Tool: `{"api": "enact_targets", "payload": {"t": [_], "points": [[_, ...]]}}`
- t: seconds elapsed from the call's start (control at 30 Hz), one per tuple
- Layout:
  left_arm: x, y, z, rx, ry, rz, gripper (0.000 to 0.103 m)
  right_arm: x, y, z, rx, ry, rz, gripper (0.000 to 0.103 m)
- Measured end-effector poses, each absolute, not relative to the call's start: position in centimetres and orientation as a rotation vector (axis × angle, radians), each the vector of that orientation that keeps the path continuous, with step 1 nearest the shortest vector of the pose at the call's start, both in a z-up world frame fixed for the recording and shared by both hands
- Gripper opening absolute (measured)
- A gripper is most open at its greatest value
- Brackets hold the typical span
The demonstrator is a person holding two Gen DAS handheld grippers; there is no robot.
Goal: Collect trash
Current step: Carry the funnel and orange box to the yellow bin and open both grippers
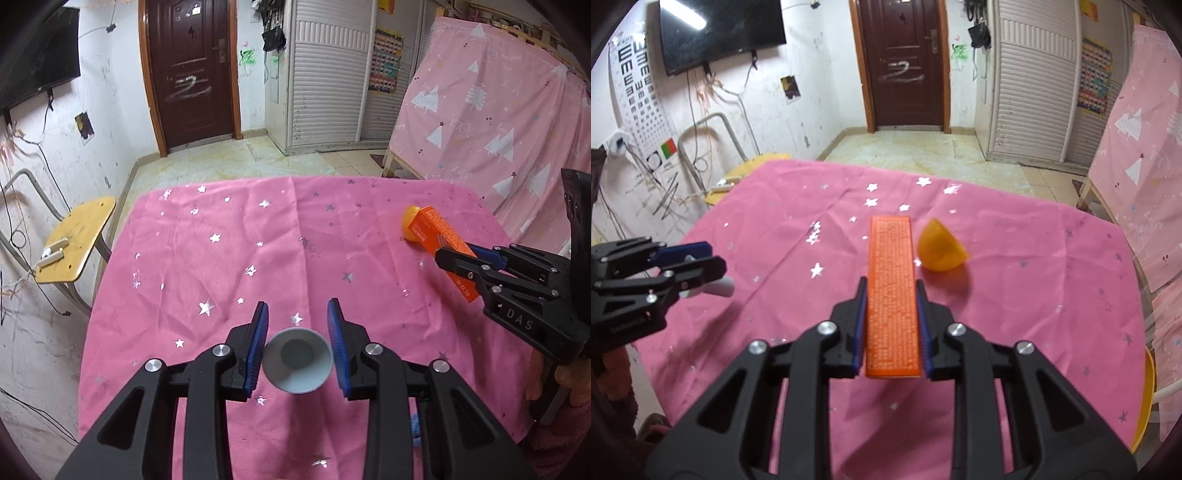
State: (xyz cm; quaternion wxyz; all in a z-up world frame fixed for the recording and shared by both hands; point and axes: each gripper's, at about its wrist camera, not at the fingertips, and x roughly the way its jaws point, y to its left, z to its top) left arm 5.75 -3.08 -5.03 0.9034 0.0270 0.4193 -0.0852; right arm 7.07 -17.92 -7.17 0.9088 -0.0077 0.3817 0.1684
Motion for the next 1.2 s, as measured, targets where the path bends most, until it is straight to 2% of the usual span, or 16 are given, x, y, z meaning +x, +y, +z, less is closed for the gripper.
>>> {"api": "enact_targets", "payload": {"t": [0.57, 1.2], "points": [[5.1, -11.5, -0.8, 0.160, 0.791, -0.261, 0.025, 4.3, -28.6, -5.3, 0.144, 0.681, 0.193, 0.022], [4.7, -25.9, 0.3, 0.275, 0.783, -0.439, 0.025, 1.3, -40.7, -8.0, 0.287, 0.647, -0.042, 0.022]]}}
